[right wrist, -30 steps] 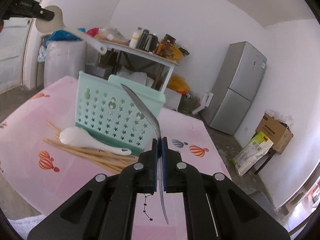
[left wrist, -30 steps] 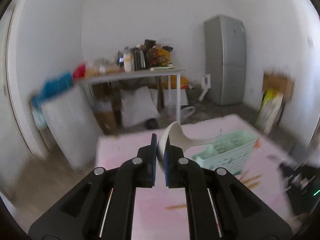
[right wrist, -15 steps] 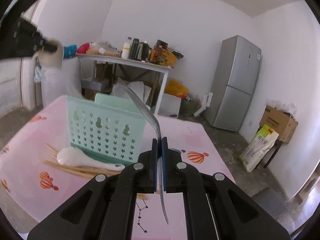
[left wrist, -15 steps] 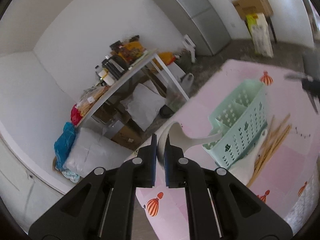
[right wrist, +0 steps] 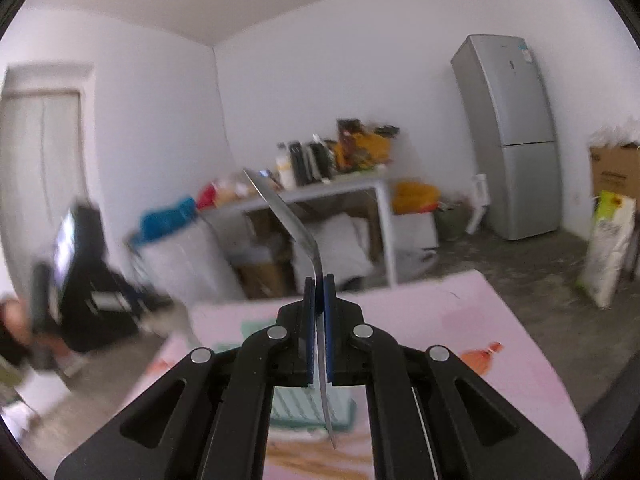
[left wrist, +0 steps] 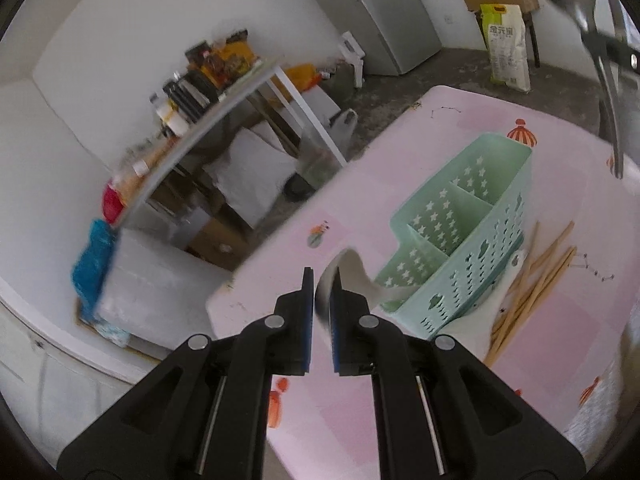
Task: Organize utensils
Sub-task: 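Carry the ladle with the left gripper while the right gripper carries the spoon toward the holder, then lower the ladle into the holder and open the left gripper while the right drops the spoon in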
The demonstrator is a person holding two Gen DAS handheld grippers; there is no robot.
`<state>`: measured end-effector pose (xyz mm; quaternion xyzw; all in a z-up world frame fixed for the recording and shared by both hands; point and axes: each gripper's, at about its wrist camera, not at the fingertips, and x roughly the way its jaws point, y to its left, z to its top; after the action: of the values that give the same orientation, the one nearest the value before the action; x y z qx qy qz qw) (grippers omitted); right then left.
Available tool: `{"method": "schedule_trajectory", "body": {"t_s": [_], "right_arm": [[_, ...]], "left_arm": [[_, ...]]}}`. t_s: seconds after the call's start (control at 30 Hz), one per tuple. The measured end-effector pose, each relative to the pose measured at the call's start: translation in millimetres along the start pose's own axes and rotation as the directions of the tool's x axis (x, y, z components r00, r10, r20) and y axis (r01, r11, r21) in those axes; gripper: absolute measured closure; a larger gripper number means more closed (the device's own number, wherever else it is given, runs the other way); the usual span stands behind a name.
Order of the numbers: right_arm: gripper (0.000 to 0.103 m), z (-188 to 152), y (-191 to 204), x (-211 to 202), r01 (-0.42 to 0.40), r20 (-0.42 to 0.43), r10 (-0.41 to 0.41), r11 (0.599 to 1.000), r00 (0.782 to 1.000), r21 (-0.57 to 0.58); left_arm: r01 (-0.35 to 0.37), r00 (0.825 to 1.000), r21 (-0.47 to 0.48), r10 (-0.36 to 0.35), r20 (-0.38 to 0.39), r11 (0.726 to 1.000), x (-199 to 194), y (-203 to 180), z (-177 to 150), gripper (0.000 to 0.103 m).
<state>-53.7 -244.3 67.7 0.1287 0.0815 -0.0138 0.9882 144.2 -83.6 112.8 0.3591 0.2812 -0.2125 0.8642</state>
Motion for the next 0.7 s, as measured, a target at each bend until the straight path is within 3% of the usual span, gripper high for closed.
{"method": "schedule_trajectory", "body": {"t_s": [0.1, 0.17, 0.2, 0.37, 0.6, 0.7], "right_arm": [[0.099, 13, -10, 12, -0.069, 0.029, 0.068, 0.997, 0.997, 0.046], [0.099, 19, -15, 24, -0.112, 0.044, 0.109, 0.991, 0.993, 0.075], [0.099, 23, -20, 32, -0.153, 0.053, 0.149, 0.983, 0.987, 0.102], [0.099, 26, -32, 63, -0.257, 0.073, 0.248, 0.949, 0.966, 0.181], [0.099, 8, -39, 112, -0.277, 0.024, 0.277, 0.942, 0.960, 0.188], [0.099, -18, -46, 130, -0.276, -0.029, 0.288, 0.938, 0.957, 0.210]], "left_arm": [[0.047, 0.999, -0.058, -0.048, -0.016, 0.997, 9, 5, 1, 0.094], [0.076, 0.997, -0.105, -0.077, -0.009, 0.992, 13, 9, 1, 0.078], [0.099, 0.995, -0.137, -0.099, 0.004, 0.986, 14, 11, 0, 0.075], [0.174, 0.985, -0.256, -0.170, 0.038, 0.951, 22, 15, -9, 0.073], [0.214, 0.977, -0.353, -0.194, 0.092, 0.911, 32, 19, -18, 0.073], [0.231, 0.972, -0.380, -0.198, 0.125, 0.896, 31, 20, -21, 0.073]]}}
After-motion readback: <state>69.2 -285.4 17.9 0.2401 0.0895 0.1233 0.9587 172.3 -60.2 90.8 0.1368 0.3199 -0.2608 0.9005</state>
